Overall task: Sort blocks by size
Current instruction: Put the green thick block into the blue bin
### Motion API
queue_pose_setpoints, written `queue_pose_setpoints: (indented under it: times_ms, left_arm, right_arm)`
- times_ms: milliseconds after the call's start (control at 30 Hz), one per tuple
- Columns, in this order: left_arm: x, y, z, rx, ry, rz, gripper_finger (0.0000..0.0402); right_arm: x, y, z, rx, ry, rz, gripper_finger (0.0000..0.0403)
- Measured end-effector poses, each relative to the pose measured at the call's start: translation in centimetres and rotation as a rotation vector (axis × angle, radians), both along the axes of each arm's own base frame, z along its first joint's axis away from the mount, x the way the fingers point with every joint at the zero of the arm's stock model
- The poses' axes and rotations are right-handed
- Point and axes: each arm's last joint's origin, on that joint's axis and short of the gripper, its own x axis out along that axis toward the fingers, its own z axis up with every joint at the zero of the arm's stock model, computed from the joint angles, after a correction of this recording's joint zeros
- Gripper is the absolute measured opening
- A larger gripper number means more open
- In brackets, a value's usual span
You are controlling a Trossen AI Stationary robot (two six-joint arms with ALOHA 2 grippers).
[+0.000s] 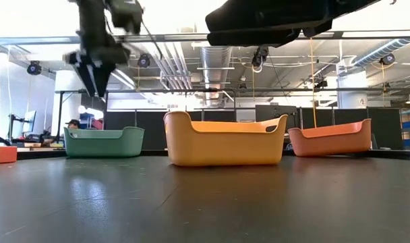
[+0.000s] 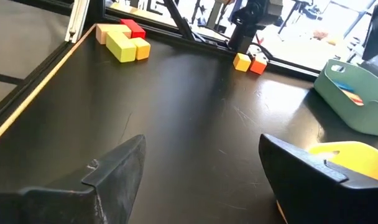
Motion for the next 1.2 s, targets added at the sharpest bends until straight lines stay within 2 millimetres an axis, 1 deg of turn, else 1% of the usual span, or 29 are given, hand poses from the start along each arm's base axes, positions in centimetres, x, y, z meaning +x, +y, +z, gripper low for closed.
queue_pose_setpoints:
  times_ms: [167, 367, 467, 533, 633, 767, 867, 1033, 1200]
  left_arm:
    - [0.4, -8.2, 0.5, -0.019, -0.118, -0.182, 0.0210]
    - [-0.7, -17.6, 0.1, -0.089, -0.226, -0.322, 0.0210]
    - [-1.6, -22.2, -0.8, -0.138, -0.251, -0.389, 0.0210]
    - [-2.1, -24.9, -1.6, -0.192, -0.252, -0.419, 0.0210]
    - [-2.3, -28.4, -3.2, -0.280, -0.242, -0.456, 0.0210]
    - [-2.1, -32.6, -5.0, -0.452, -0.201, -0.469, 0.0210]
    - [-2.1, -35.1, -6.0, -0.537, -0.154, -0.453, 0.0210]
    - [-2.4, -38.2, -7.0, -0.624, -0.029, -0.352, 0.0210]
    - [-2.5, -40.1, -6.9, -0.650, -0.013, -0.270, 0.0210]
  right_arm:
    - [0.0, 0.1, 0.0, -0.016, -0.002, 0.009, 0.0299]
    - [0.0, 0.0, -0.1, -0.013, 0.006, 0.004, 0.0286]
    - [0.0, 0.0, -0.1, -0.009, 0.005, 0.003, 0.0282]
    - [0.0, 0.0, -0.1, -0.010, 0.005, 0.003, 0.0279]
    - [0.0, 0.0, 0.0, -0.009, 0.004, 0.002, 0.0279]
    - [0.0, 0.0, 0.0, -0.009, 0.004, 0.002, 0.0285]
    - [0.0, 0.0, 0.0, -0.013, 0.004, 0.004, 0.0292]
    - [0.2, -0.4, 0.0, -0.032, 0.005, -0.002, 0.0302]
    - [0.7, -1.2, 0.0, -0.056, 0.008, -0.009, 0.0312]
